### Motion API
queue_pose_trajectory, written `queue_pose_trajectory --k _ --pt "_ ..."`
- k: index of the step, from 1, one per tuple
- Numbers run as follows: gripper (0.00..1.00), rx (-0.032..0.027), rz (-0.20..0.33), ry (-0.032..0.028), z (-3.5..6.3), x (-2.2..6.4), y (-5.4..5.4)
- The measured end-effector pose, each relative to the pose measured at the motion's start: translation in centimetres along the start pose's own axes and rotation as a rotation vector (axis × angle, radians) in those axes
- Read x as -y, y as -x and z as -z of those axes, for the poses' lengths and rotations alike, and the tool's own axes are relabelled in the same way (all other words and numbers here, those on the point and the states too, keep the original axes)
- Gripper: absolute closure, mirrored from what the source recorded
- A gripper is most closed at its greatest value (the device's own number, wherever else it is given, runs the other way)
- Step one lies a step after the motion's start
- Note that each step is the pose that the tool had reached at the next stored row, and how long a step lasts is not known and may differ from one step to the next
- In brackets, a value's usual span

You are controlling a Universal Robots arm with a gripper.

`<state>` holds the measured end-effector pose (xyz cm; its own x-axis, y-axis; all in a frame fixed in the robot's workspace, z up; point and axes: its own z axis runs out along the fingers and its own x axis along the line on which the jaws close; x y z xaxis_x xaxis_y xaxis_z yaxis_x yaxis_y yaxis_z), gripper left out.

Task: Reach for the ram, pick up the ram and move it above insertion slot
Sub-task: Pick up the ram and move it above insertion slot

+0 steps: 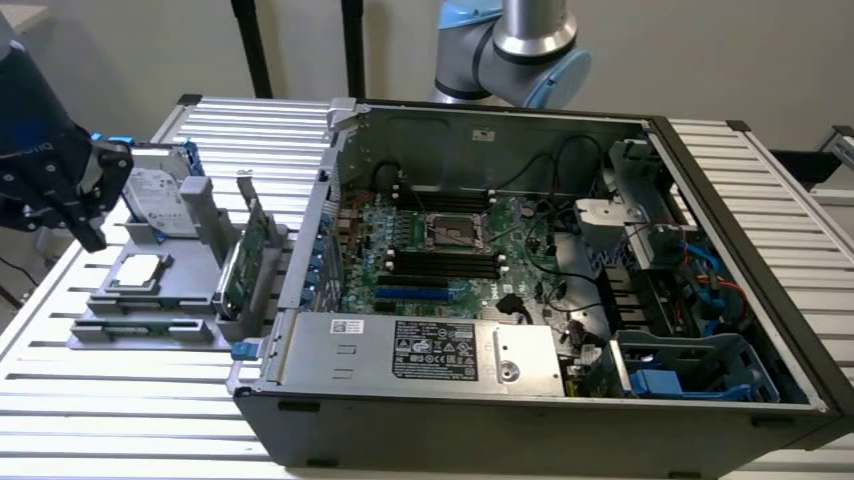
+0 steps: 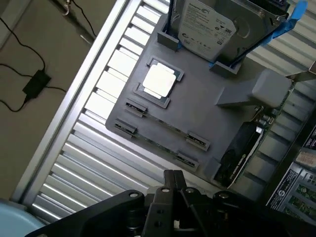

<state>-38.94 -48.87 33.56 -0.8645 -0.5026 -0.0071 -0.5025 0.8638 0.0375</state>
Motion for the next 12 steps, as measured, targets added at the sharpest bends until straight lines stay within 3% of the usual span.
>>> queue_pose_trajectory --k 12 --pt "0.89 -0.0078 0.218 0.0012 -0.35 0.02 0.0"
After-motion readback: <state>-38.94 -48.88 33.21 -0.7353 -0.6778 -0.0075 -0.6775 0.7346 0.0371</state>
